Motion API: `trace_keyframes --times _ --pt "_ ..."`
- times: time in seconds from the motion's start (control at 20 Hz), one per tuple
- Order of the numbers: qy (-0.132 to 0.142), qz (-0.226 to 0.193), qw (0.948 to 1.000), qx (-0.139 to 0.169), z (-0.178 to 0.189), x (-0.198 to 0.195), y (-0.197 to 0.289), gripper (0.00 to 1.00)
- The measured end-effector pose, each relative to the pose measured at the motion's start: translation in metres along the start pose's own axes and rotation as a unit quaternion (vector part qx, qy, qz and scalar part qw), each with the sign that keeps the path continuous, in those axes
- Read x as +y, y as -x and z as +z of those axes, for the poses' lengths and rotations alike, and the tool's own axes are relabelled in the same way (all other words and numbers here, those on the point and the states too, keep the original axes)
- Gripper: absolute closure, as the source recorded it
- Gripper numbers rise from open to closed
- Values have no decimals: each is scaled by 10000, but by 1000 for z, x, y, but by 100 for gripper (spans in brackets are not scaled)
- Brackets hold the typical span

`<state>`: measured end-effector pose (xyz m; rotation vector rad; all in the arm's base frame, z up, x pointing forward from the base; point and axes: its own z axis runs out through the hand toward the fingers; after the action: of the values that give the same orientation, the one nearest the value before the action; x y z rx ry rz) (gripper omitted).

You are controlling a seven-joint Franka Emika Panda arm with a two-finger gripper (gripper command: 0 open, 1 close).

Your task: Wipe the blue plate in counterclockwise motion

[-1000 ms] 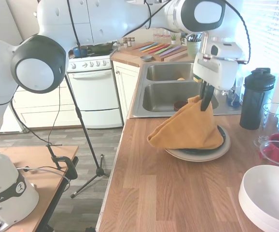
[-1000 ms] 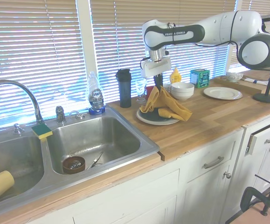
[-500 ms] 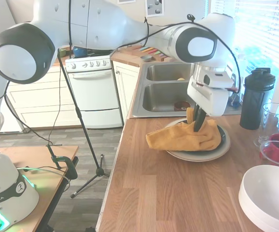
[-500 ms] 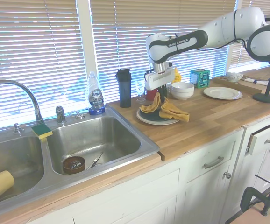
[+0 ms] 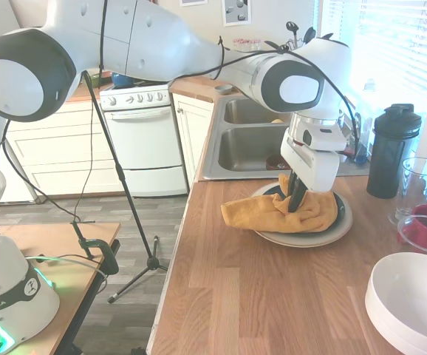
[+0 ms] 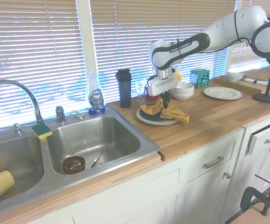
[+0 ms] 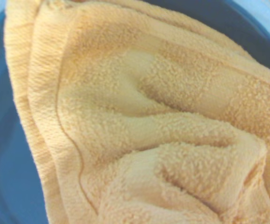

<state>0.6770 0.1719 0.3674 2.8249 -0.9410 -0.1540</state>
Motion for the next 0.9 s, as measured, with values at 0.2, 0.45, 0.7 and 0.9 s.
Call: trace_keyframes --times 0.2,0.45,0.7,0.9 --pt "-12 -10 10000 21 -15 -8 3 100" --pt "-22 -93 9999 64 -23 -35 21 100" --pt "43 -293 9993 229 -21 -64 59 100" --pt "53 -415 9982 432 -12 -77 78 100"
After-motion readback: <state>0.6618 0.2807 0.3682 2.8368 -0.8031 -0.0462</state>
